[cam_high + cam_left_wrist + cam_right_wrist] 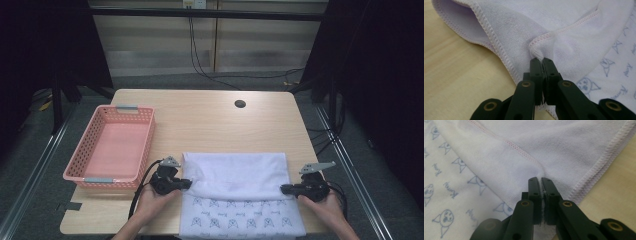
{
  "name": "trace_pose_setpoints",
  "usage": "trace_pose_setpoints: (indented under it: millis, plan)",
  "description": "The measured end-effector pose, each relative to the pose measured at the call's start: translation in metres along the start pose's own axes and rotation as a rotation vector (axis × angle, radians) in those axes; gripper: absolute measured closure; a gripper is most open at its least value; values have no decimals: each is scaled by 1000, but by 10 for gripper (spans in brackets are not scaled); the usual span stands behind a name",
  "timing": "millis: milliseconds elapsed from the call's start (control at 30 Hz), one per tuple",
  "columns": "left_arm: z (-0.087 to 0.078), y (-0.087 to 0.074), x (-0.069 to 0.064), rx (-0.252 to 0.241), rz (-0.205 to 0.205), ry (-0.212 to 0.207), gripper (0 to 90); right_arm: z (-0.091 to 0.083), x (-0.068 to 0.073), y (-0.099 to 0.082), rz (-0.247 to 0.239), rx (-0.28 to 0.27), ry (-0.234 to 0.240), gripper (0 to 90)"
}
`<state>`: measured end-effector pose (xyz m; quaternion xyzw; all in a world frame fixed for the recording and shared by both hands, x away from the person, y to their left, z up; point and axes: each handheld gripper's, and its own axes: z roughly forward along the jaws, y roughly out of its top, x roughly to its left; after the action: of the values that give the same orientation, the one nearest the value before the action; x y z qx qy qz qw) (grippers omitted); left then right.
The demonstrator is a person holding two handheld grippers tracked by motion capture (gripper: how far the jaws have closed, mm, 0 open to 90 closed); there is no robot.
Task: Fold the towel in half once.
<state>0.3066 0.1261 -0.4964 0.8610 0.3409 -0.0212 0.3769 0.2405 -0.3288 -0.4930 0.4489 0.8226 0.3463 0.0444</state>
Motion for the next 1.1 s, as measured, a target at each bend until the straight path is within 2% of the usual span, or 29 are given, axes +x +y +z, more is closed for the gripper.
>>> trace_pose_setpoints:
  millis: [33,200,267,300,500,600,667,700,733,833,867,933,1033,1067,1100]
  plan:
    - [2,3,3,-3,9,11,877,2,-1,3,-5,-4,-11,871]
    - [10,20,17,-1,-7,36,878,11,-14,17,2,-12,-7,871]
    - [13,26,20,4,13,71,879,14,-18,23,5,-8,-18,871]
    - [14,30,23,17,12,68,879,17,-20,26,4,-13,-28,872]
    - [21,49,44,15,-1,115,880,28,-35,45,6,-16,-49,872]
    - [26,60,57,9,-28,150,880,34,-44,55,12,-19,-63,872]
    - [28,63,62,-2,-40,152,880,38,-49,62,17,-25,-72,872]
    - [32,70,71,-15,-64,154,880,40,-52,66,19,-23,-76,872]
    - [33,74,77,-13,-53,163,880,42,-55,69,23,-26,-80,872]
    - [39,86,92,-22,-73,173,880,49,-67,79,35,-43,-89,872]
    - [40,91,96,-5,-65,184,880,52,-70,83,37,-46,-95,872]
    - [44,99,102,-1,-62,209,880,56,-78,90,50,-59,-106,872]
    - [49,108,113,-16,-72,226,881,63,-88,100,70,-72,-119,872]
    - [49,108,113,-16,-72,226,880,63,-88,100,70,-72,-119,872]
    - [52,112,118,-25,-84,241,880,68,-93,108,74,-78,-139,872]
